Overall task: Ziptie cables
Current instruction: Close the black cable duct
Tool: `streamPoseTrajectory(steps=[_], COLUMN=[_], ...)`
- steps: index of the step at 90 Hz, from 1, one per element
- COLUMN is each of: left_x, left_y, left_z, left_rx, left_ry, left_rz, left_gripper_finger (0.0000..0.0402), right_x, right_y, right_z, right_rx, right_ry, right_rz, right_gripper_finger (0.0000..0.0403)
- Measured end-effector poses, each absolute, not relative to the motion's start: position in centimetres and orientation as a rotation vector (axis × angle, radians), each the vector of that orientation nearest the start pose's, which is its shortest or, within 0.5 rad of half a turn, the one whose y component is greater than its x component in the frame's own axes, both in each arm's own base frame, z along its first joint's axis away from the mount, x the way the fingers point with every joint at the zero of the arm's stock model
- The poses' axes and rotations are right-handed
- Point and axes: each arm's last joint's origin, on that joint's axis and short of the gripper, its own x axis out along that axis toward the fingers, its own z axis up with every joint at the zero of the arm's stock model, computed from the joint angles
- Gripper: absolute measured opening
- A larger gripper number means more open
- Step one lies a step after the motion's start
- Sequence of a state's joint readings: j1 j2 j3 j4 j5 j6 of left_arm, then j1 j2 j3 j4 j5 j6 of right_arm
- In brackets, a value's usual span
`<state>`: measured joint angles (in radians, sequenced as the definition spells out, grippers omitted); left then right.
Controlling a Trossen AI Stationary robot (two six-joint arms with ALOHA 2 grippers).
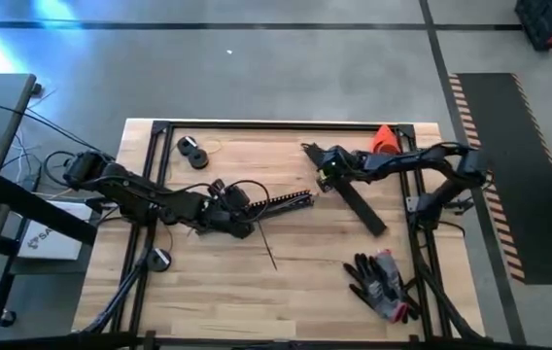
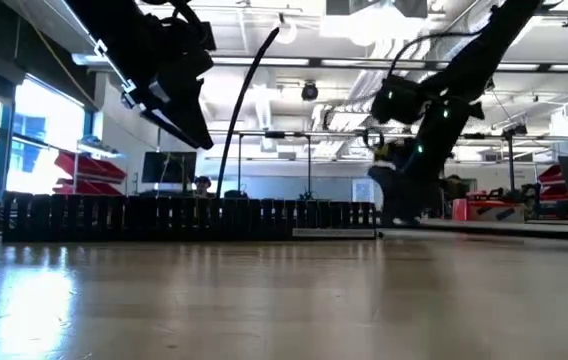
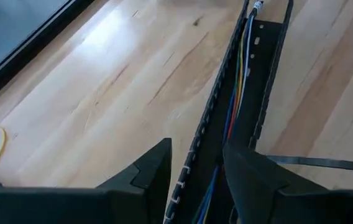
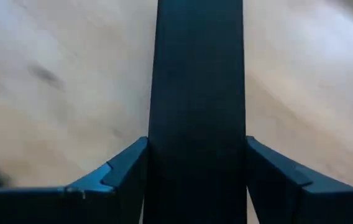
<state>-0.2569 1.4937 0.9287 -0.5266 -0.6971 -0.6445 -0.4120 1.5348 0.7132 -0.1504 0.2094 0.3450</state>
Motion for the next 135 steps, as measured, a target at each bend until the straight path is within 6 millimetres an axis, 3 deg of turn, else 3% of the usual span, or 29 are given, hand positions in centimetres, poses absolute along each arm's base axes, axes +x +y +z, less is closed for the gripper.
streamPoseTrajectory(steps=[3,6,11,30,39,53,72,86,98,117,135], left_x=[27.6,27.6,27.6,27.5,27.5,27.4,27.4,27.4,27.5,27.5,27.5], left_y=[-5.3,-5.4,-5.4,-5.7,-5.8,-6.1,-6.1,-6.0,-6.0,-6.0,-6.0], left_z=[20.7,20.6,20.6,20.6,20.6,20.7,20.6,20.7,20.7,20.7,20.7], left_rx=[-0.073,-0.067,-0.063,-0.053,-0.050,-0.044,-0.054,-0.055,-0.056,-0.059,-0.060], left_ry=[0.794,0.799,0.802,0.804,0.804,0.805,0.801,0.800,0.798,0.792,0.791], left_rz=[0.671,0.665,0.663,0.649,0.643,0.633,0.639,0.641,0.641,0.641,0.640], left_gripper_finger=[0.0129,0.0129,0.0129,0.0129,0.0129,0.0129,0.0129,0.0129,0.0129,0.0129,0.0129], right_x=[25.0,25.0,24.9,25.3,25.6,26.1,25.3,24.3,23.3,23.5,24.2], right_y=[-11.4,-11.2,-10.9,-9.8,-9.3,-7.9,-5.9,-5.4,-5.6,-5.7,-5.8], right_z=[15.4,15.8,16.4,17.3,17.4,17.3,14.9,13.5,11.5,8.3,6.2], right_rx=[0.388,0.380,0.375,0.323,0.246,0.172,0.139,0.065,0.086,0.098,0.142], right_ry=[0.871,0.865,0.850,0.831,0.836,0.833,0.665,0.578,0.640,0.752,0.743], right_rz=[-0.700,-0.651,-0.594,-0.417,-0.353,-0.202,-0.075,-0.291,-0.435,-0.422,-0.433], right_gripper_finger=[0.0190,0.0136,0.0097,0.0026,0.0017,0.0065,0.0212,0.0322,0.0376,0.0375,0.0288])
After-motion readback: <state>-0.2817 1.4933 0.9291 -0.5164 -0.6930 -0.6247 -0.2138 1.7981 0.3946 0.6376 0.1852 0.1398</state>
